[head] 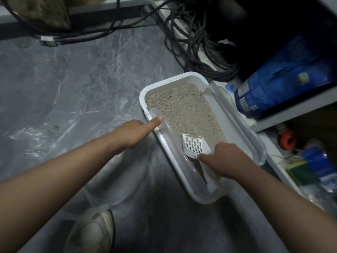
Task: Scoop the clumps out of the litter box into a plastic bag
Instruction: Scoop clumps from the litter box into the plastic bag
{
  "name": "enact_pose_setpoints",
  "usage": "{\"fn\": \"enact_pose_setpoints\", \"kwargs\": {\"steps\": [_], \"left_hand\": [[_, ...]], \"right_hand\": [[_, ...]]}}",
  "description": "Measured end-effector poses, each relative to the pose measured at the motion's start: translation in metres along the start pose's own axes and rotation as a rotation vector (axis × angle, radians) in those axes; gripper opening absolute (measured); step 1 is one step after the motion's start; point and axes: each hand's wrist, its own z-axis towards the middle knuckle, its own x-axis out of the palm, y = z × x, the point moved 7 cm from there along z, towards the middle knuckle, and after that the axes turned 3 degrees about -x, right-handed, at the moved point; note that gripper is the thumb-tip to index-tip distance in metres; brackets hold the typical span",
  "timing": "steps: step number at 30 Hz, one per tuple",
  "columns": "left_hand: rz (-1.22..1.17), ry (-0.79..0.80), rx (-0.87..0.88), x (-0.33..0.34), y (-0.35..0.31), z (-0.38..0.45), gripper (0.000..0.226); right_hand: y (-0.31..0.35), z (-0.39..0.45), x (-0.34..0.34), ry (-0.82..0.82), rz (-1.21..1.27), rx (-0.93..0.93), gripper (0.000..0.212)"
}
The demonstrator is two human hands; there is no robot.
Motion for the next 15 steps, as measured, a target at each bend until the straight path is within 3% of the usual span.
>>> {"fn": "enact_pose_setpoints", "kwargs": {"steps": [2, 6, 11, 15], "left_hand": [[0.002, 0.005, -0.005, 0.005, -0.005, 0.004, 0.119], [-0.002, 0.004, -0.016, 0.011, -0.011, 0.010, 0.124], [-0.044, -0.001, -0.017, 0.012, -0.013, 0.016, 0.111], [-0.072, 0.025, -0.039, 0.013, -0.007, 0.018, 0.105]], "right_hand": [[-0.007, -0.003, 0.015, 0.089, 0.076, 0.017, 0.047], [-0.010, -0.006, 0.026, 0.119, 0.235, 0.039, 0.035], [-0.014, -0.004, 0.007, 0.099, 0.293, 0.091, 0.029], [-0.034, -0.009, -0.021, 0.180, 0.354, 0.163, 0.023]]}}
